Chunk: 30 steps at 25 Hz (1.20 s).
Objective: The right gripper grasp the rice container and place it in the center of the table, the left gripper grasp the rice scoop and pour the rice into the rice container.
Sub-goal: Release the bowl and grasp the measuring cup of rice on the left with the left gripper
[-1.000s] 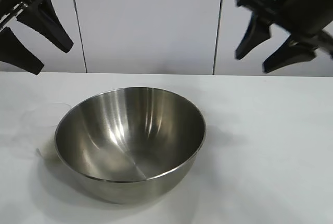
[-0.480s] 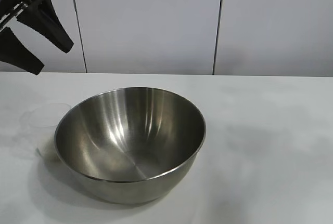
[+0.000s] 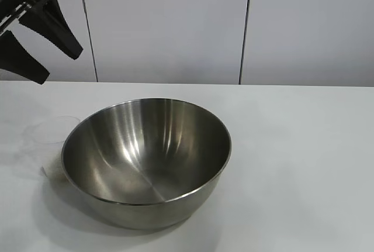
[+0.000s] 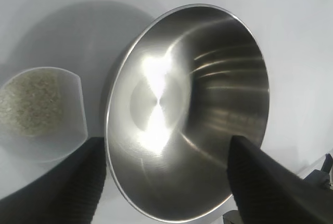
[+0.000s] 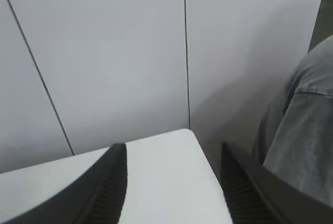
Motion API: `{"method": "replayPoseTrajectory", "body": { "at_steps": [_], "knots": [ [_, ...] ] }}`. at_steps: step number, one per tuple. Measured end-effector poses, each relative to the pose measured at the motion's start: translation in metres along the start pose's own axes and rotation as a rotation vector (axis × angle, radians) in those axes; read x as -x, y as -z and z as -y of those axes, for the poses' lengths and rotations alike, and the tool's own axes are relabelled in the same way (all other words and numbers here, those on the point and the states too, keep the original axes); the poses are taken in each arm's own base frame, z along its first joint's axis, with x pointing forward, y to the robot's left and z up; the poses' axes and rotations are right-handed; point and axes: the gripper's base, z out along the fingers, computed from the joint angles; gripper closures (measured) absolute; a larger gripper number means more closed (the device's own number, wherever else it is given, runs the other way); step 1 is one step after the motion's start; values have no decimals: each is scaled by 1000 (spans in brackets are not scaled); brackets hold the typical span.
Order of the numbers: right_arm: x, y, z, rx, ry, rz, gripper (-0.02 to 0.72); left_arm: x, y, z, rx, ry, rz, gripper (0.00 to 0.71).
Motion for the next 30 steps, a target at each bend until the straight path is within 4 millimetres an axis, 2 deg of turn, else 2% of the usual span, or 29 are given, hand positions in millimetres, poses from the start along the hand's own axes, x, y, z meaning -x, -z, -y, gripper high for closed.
{"method": "replayPoseTrajectory", "body": {
  "at_steps": [7,11,20,30],
  "knots": [
    [-71,-45,2,136,-20,-261,333,0,0,0,0,0,0,224],
    [-96,-61,6,149,29,-358,333,0,0,0,0,0,0,224],
    [-115,-69,11,214,161,-428,333,0,0,0,0,0,1,224],
    [-118,-70,18,188,195,-450,333,0,0,0,0,0,1,224]
  ]
}}
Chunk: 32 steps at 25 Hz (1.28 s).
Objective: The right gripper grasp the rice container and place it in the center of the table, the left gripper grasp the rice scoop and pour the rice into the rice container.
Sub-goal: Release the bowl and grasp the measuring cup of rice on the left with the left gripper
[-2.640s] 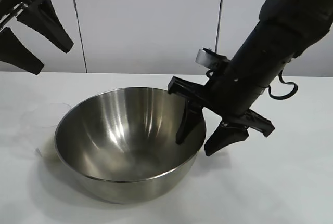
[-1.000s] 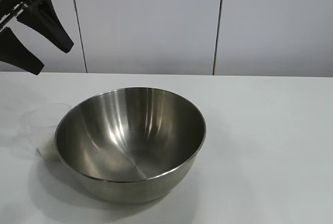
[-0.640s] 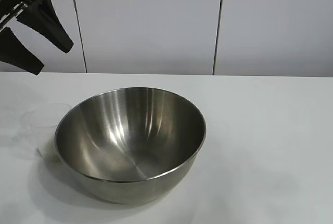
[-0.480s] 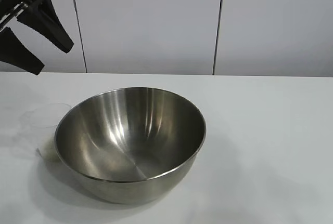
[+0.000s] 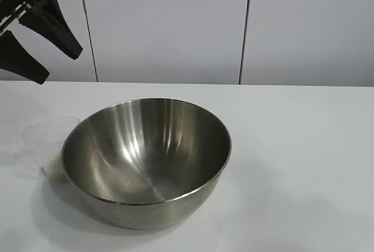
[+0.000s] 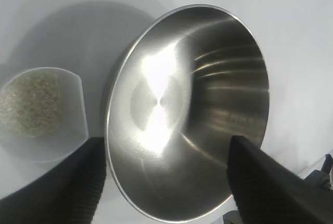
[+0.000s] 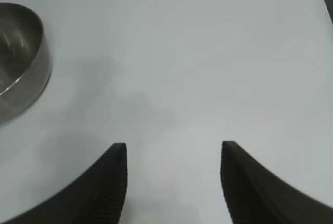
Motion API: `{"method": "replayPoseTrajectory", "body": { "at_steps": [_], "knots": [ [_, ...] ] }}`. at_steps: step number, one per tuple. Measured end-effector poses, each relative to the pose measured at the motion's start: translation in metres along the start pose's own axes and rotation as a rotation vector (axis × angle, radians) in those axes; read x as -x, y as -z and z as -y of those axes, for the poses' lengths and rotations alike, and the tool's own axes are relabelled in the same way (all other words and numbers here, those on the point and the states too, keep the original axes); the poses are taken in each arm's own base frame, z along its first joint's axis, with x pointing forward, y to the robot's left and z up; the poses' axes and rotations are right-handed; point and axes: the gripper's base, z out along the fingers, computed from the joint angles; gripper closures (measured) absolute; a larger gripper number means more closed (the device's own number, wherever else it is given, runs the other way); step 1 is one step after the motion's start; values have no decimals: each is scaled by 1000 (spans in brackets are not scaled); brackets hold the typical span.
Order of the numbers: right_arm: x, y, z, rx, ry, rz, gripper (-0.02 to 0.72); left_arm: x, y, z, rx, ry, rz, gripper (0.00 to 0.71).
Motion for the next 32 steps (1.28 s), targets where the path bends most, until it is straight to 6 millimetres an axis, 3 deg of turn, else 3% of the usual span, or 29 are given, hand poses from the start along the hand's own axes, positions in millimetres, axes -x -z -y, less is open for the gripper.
{"method": "replayPoseTrajectory", "body": {
  "at_steps": [22,26,29,32],
  "knots": [
    [0,0,0,-2,-1,0,333,4,0,-2,17,-1,40,224],
    [0,0,0,-2,-1,0,333,8,5,-2,43,-89,67,224],
    [0,0,0,-2,-1,0,333,10,21,2,125,-202,128,231],
    [0,0,0,-2,-1,-1,333,7,60,20,250,-335,283,234]
  ]
}}
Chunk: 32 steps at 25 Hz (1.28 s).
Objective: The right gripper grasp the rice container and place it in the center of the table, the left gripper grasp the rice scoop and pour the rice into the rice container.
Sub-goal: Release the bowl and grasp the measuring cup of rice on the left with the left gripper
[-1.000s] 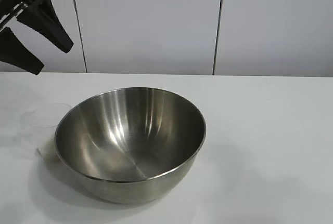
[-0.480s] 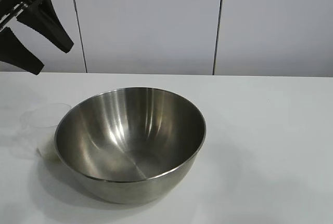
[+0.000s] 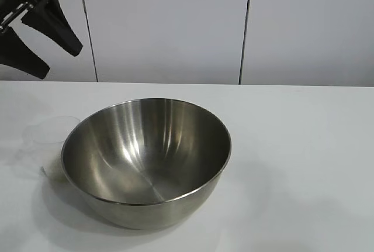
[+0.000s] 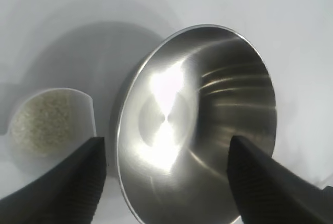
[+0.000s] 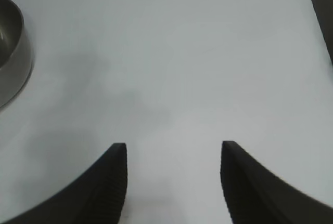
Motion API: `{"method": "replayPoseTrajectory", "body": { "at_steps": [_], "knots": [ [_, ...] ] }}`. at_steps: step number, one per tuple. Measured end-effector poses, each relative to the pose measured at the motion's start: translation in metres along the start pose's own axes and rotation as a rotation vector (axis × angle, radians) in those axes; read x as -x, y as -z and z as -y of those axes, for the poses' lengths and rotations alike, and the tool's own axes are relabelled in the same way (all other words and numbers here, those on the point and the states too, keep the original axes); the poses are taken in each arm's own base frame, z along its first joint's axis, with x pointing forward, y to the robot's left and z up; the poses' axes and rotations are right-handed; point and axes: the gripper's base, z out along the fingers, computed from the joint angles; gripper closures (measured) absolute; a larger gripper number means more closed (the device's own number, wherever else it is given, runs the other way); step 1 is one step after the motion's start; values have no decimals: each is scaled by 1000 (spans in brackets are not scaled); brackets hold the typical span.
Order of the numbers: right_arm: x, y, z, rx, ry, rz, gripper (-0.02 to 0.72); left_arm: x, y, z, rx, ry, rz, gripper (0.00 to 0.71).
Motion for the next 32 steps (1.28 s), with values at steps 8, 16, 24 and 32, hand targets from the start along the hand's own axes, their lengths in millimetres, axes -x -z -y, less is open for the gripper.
{"method": "replayPoseTrajectory", "body": {
  "at_steps": [8,16,24,32],
  "knots": [
    [0,0,0,0,0,0,333,-15,130,40,263,-202,480,234],
    [0,0,0,0,0,0,333,-106,124,38,415,-194,638,235],
    [0,0,0,0,0,1,333,-189,59,14,498,-160,623,235],
    [0,0,0,0,0,1,333,-195,30,6,446,-133,633,235]
  ]
}}
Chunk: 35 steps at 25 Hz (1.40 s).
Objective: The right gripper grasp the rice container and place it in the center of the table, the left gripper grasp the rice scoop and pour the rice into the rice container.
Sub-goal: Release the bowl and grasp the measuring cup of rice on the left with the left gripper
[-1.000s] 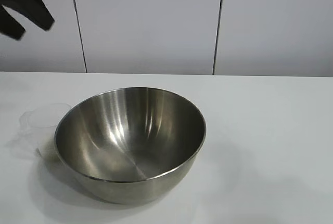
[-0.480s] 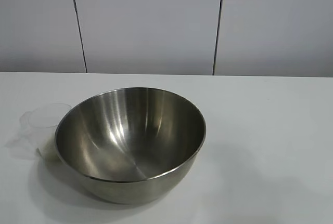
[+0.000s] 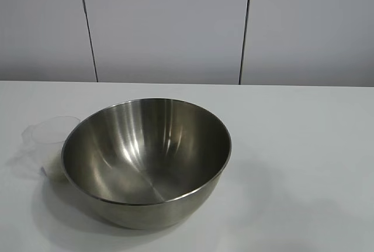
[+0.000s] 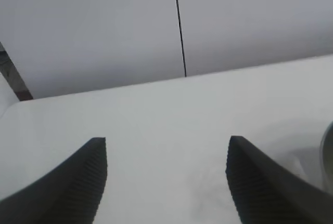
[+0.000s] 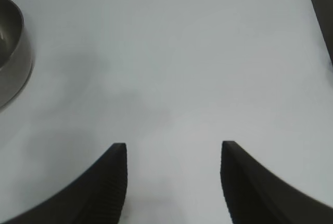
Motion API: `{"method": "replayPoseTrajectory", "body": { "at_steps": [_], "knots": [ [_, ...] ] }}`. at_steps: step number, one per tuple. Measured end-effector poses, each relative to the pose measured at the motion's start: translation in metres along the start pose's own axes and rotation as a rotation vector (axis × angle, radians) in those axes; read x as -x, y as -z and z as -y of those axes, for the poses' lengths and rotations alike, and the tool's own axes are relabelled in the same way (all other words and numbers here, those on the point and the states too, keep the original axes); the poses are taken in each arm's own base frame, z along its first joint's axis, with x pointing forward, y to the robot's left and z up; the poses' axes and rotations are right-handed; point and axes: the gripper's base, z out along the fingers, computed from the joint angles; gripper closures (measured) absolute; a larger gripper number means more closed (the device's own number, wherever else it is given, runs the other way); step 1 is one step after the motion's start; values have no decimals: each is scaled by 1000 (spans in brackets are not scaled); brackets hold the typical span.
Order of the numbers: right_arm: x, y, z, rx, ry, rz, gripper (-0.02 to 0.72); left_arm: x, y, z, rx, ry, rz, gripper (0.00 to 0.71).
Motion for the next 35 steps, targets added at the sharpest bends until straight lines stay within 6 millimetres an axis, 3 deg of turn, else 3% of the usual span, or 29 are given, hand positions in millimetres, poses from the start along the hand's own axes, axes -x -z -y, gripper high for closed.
{"method": "replayPoseTrajectory", "body": {
  "at_steps": [12,23,35],
  "knots": [
    [0,0,0,0,0,-1,333,-55,-59,12,-98,-17,-154,235],
    [0,0,0,0,0,-1,333,-99,-86,18,-116,-18,-190,261],
    [0,0,0,0,0,-1,333,-115,-111,20,-132,-67,-195,263]
  ]
}}
